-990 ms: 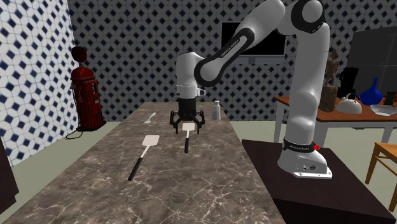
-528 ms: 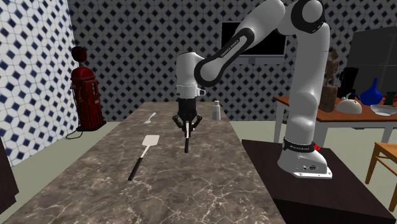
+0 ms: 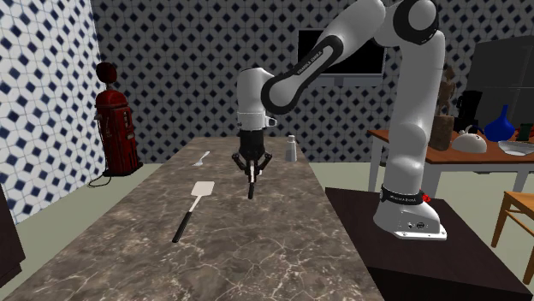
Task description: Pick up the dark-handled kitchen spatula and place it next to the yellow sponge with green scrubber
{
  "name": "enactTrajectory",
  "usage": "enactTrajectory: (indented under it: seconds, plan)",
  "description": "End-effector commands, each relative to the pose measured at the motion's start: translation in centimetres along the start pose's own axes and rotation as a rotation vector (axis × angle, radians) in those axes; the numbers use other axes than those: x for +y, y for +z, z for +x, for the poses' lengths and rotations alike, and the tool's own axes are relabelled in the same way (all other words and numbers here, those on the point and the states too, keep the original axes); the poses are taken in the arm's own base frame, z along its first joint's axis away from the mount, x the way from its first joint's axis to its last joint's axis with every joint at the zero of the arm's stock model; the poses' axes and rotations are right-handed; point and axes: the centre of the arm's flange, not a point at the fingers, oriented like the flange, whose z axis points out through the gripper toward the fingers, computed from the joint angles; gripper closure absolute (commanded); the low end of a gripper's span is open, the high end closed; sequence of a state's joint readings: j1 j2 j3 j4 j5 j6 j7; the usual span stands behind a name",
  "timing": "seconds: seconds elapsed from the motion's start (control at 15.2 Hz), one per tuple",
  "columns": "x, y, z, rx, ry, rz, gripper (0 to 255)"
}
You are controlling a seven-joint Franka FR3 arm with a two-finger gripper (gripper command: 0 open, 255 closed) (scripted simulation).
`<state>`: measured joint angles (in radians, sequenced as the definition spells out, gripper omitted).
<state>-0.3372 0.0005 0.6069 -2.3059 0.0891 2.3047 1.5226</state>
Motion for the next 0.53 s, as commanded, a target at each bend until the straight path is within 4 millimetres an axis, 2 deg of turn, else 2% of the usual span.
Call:
enactTrajectory:
  seconds: [0.0, 0.46]
  plan:
    - [0.0, -0.9, -0.1, 0.0, 0.0, 0.0, 255]
    - [0.0, -4.6, -0.3, 0.0, 0.0, 0.0, 255]
